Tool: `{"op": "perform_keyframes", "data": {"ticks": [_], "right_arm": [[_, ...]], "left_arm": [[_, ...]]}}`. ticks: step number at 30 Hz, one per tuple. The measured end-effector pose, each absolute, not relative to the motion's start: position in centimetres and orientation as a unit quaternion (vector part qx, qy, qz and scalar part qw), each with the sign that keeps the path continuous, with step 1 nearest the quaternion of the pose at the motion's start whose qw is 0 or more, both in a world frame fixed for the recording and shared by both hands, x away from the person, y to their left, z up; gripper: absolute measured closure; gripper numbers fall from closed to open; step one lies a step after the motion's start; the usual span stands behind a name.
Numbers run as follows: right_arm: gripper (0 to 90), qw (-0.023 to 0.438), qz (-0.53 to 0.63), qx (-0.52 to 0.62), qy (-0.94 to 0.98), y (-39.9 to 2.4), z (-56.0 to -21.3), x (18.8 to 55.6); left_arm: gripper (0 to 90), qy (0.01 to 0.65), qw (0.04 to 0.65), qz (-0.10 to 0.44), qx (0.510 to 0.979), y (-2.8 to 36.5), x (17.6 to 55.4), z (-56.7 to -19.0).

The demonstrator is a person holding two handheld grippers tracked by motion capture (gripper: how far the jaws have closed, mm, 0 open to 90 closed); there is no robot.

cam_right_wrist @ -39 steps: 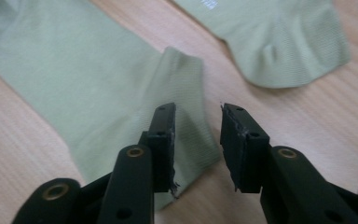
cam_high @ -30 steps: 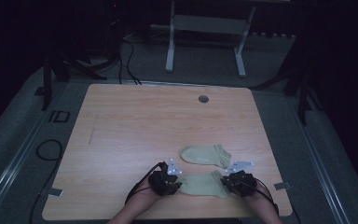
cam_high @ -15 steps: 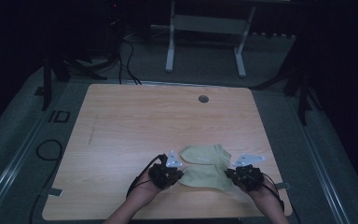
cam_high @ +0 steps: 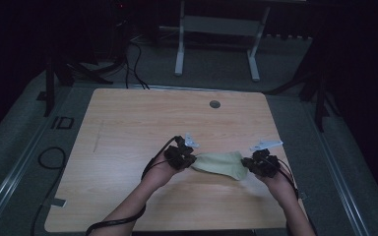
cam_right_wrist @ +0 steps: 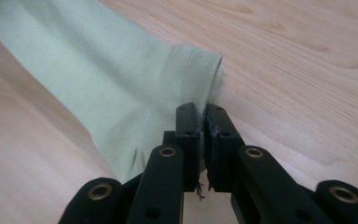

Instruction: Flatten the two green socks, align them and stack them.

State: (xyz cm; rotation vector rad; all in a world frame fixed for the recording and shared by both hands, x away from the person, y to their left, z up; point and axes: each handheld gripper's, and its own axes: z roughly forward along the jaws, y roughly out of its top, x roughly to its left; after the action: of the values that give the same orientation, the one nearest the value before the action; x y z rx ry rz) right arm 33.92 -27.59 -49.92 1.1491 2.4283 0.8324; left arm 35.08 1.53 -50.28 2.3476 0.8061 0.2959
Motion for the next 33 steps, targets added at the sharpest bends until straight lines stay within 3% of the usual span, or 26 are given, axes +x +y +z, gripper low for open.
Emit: {"op": "perform_keyframes", "data": {"ticks": [8,16,17,19,24,27,29,33], "right_arm": [[84.7,0.145,0.265,0.419,0.856,-27.5,-51.7,36.7],[83.9,0.127,0.263,0.431,0.854,-27.6,-53.0,37.6],[82.6,0.124,0.261,0.432,0.854,-27.5,-53.2,37.7],[76.9,0.122,0.254,0.432,0.857,-27.4,-53.4,37.8],[61.5,0.126,0.263,0.432,0.853,-27.5,-53.1,37.7],[50.3,0.13,0.272,0.425,0.854,-27.3,-52.6,37.4],[45.6,0.134,0.277,0.423,0.853,-27.2,-52.3,37.2],[37.4,0.14,0.286,0.417,0.851,-26.8,-51.8,37.0]], "left_arm": [[86.7,0.321,0.304,0.089,0.893,0.9,36.8,-52.5],[86.0,0.33,0.302,0.104,0.888,0.9,37.3,-53.3],[82.1,0.333,0.296,0.107,0.889,0.8,37.4,-53.5],[65.5,0.337,0.297,0.103,0.887,0.9,37.5,-53.8],[45.7,0.35,0.307,0.099,0.879,1.3,37.2,-54.0],[38.1,0.355,0.316,0.1,0.874,1.7,36.9,-53.7],[36.9,0.356,0.326,0.097,0.87,2.1,36.6,-53.5],[25.2,0.353,0.342,0.088,0.866,2.7,35.8,-53.1]]}}
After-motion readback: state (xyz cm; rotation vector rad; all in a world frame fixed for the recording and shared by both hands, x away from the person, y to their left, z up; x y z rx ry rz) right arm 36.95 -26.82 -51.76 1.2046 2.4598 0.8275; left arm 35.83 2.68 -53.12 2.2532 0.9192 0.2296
